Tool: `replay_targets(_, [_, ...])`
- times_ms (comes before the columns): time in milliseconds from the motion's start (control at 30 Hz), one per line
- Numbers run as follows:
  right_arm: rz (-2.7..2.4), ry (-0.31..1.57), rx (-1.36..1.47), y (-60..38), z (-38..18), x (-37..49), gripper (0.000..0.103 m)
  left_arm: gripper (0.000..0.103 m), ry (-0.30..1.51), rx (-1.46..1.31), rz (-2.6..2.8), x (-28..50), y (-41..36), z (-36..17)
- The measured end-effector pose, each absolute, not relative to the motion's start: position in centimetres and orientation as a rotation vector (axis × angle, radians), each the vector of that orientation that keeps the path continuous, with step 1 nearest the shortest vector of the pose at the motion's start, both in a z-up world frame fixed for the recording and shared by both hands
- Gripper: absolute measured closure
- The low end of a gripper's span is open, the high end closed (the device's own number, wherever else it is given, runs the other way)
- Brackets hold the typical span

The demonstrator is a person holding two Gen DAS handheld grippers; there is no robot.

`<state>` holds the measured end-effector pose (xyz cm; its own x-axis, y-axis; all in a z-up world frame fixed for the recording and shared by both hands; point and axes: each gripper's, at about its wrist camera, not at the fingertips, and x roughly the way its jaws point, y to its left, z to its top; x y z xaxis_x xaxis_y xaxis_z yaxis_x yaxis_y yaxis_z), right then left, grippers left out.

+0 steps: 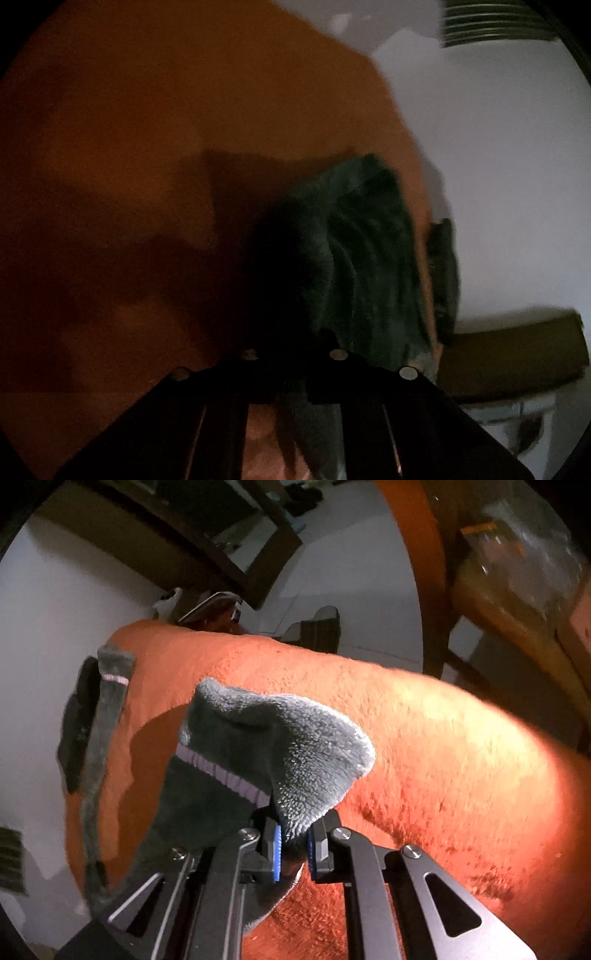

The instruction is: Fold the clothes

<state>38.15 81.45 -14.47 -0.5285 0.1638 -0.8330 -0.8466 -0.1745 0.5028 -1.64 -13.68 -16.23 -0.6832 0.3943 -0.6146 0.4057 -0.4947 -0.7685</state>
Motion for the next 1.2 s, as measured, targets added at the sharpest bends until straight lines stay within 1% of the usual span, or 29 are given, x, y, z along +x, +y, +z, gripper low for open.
replay_targets(67, [1.798, 1.398, -0.809, 81.3, -14.7, 38.6, 0.094, 0.095, 1.573, 1.26, -2.438, -0.5, -14.5, -16.7])
replay_targets(200, [1.857, 1.366, -0.845, 80.8, -14.7, 39.0, 0.094, 0.094, 1.568, 1.285, -2.503, 1.7, -16.1, -17.6])
replay_targets(267, [1.878, 1.342, -0.889, 80.8, -15.2, 38.9, 0.093, 0.092, 1.63, 1.369, -2.402, 1.3, -16.5, -19.5])
replay_targets(300, [1.889, 1.33, -0.911, 80.7, -15.4, 38.8, 0.093, 0.089, 1.663, 1.4, -2.349, 1.1, -16.7, -20.1])
replay_targets(333, [1.895, 1.341, -0.919, 80.7, -15.5, 38.7, 0.091, 0.08, 1.7, 1.378, -2.328, 1.3, -17.1, -19.7])
replay_targets(367, [1.901, 1.353, -0.927, 80.7, -15.5, 38.7, 0.09, 0.075, 1.736, 1.355, -2.306, 1.5, -17.5, -19.2])
replay_targets(400, [1.915, 1.335, -0.933, 80.4, -15.1, 38.6, 0.09, 0.062, 1.713, 1.379, -2.3, 1.1, -17.0, -19.0])
replay_targets(433, [1.929, 1.315, -0.939, 80.2, -14.6, 38.5, 0.086, 0.045, 1.69, 1.402, -2.293, 0.8, -16.6, -18.8])
replay_targets(467, [1.94, 1.29, -0.95, 79.8, -14.2, 38.4, 0.078, 0.038, 1.667, 1.425, -2.287, 0.4, -16.2, -18.6])
replay_targets(500, [1.951, 1.266, -0.961, 79.4, -13.7, 38.3, 0.073, 0.034, 1.644, 1.448, -2.28, 0.0, -15.7, -18.4])
replay_targets(533, [1.961, 1.241, -0.967, 79.0, -13.2, 38.2, 0.067, 0.033, 1.62, 1.471, -2.272, -0.4, -15.3, -18.2])
replay_targets(667, [2.025, 1.183, -0.999, 76.5, -11.5, 36.7, 0.065, 0.033, 1.526, 1.558, -2.241, -1.9, -13.5, -17.3])
replay_targets(733, [2.045, 1.176, -1.021, 75.5, -11.3, 35.8, 0.063, 0.033, 1.479, 1.6, -2.224, -2.6, -12.7, -16.9])
replay_targets(767, [2.053, 1.183, -1.035, 75.1, -11.4, 35.3, 0.062, 0.033, 1.407, 1.643, -2.202, -4.1, -11.8, -17.5])
replay_targets(800, [2.06, 1.19, -1.048, 74.7, -11.5, 34.7, 0.062, 0.039, 1.354, 1.654, -2.181, -4.9, -11.4, -18.0])
replay_targets(833, [2.061, 1.201, -1.055, 74.5, -11.7, 34.4, 0.062, 0.081, 1.3, 1.665, -2.158, -5.7, -11.0, -18.4])
replay_targets(867, [2.062, 1.211, -1.062, 74.2, -11.9, 34.0, 0.062, 0.098, 1.315, 1.67, -2.141, -5.9, -10.8, -18.8])
replay_targets(900, [2.06, 1.217, -1.068, 73.9, -12.1, 33.8, 0.062, 0.097, 1.33, 1.675, -2.124, -6.2, -10.6, -19.1])
replay_targets(967, [2.045, 1.244, -1.071, 73.5, -12.4, 33.8, 0.062, 0.097, 1.32, 1.581, -2.218, -5.2, -10.7, -17.2])
replay_targets(1067, [2.021, 1.275, -1.065, 73.3, -12.8, 34.3, 0.062, 0.097, 1.444, 1.379, -2.444, -1.4, -12.0, -13.7])
replay_targets(1100, [2.019, 1.284, -1.062, 73.3, -12.9, 34.5, 0.062, 0.097, 1.441, 1.342, -2.52, -0.3, -12.4, -13.1])
replay_targets(1167, [2.014, 1.295, -1.065, 73.2, -13.2, 34.6, 0.062, 0.097, 1.367, 1.357, -2.557, 1.0, -13.6, -14.1])
replay_targets(1200, [2.01, 1.296, -1.071, 73.2, -13.4, 34.5, 0.062, 0.097, 1.417, 1.38, -2.5, 1.3, -14.4, -15.7])
